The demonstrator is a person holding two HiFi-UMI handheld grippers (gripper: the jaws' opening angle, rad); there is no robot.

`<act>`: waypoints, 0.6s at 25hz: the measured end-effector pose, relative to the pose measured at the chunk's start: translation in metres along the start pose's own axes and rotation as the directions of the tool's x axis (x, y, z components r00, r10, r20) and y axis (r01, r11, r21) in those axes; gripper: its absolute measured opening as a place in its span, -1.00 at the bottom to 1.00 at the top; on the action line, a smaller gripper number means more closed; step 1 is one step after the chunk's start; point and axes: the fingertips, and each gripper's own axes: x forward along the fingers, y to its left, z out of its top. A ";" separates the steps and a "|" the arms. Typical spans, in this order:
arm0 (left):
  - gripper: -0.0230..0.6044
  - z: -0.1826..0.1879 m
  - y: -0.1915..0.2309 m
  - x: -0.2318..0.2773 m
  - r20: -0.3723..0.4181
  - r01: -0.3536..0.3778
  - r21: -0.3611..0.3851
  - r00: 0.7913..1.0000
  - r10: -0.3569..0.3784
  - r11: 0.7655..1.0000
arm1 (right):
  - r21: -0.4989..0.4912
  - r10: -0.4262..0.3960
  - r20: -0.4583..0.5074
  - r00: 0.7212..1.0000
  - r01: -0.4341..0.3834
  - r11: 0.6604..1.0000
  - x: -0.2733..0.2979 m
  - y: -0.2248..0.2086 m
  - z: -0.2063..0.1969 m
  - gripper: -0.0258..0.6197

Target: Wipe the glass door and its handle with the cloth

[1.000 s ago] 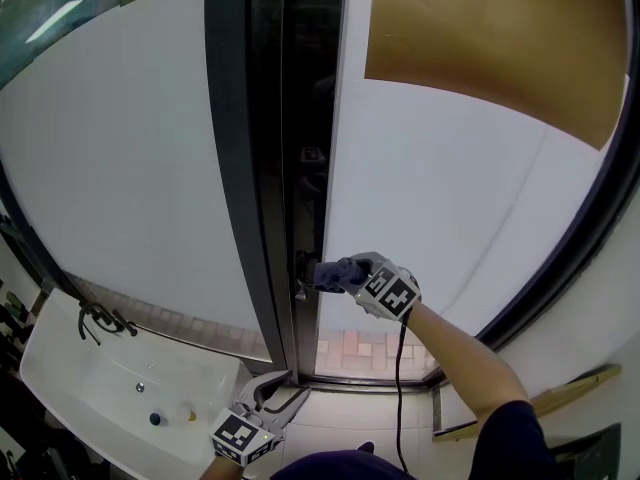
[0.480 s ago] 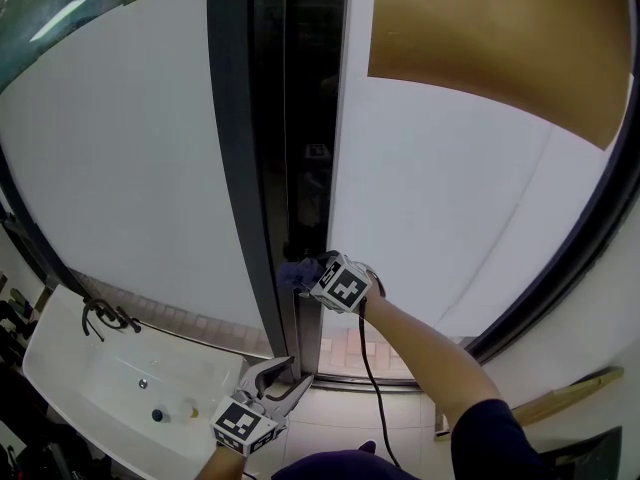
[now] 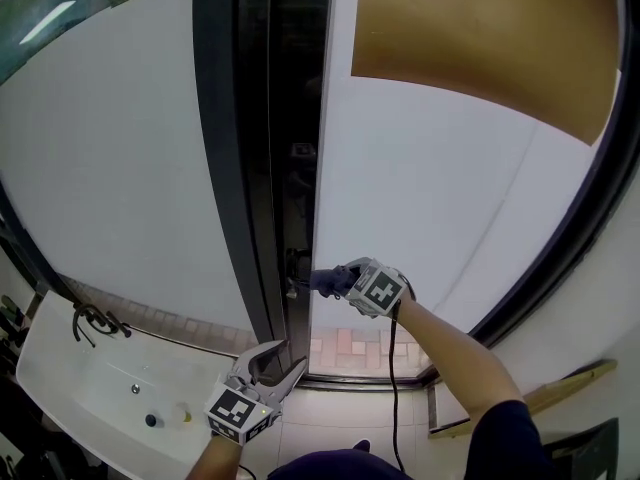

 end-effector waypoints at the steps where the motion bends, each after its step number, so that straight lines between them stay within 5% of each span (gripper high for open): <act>1: -0.40 -0.002 0.000 0.001 -0.004 -0.001 0.002 1.000 0.001 1.000 | -0.023 -0.024 -0.011 1.000 0.023 0.999 -0.004 -0.002 -0.004 -0.46; 5: -0.39 -0.005 0.004 0.000 -0.008 -0.027 0.005 1.000 0.027 1.000 | -0.161 -0.135 0.047 0.990 0.140 0.977 -0.018 0.000 0.006 -0.46; 8: -0.46 -0.005 0.011 -0.004 0.001 -0.060 -0.019 0.998 0.060 0.998 | -0.341 -0.168 0.110 0.980 0.196 0.920 -0.011 0.024 0.035 -0.46; 10: -0.47 -0.007 0.010 -0.006 -0.011 -0.061 -0.007 0.998 0.061 0.998 | -0.507 -0.195 0.134 0.972 0.236 0.829 0.002 0.045 0.055 -0.46; 12: -0.47 -0.008 0.006 -0.008 -0.013 -0.048 0.001 0.999 0.049 0.999 | -0.654 -0.244 0.152 0.958 0.283 0.702 0.019 0.061 0.071 -0.46; 15: -0.47 -0.010 0.001 -0.012 -0.003 -0.034 -0.022 0.999 0.034 0.999 | -0.783 -0.286 0.165 0.944 0.302 0.544 0.046 0.078 0.086 -0.46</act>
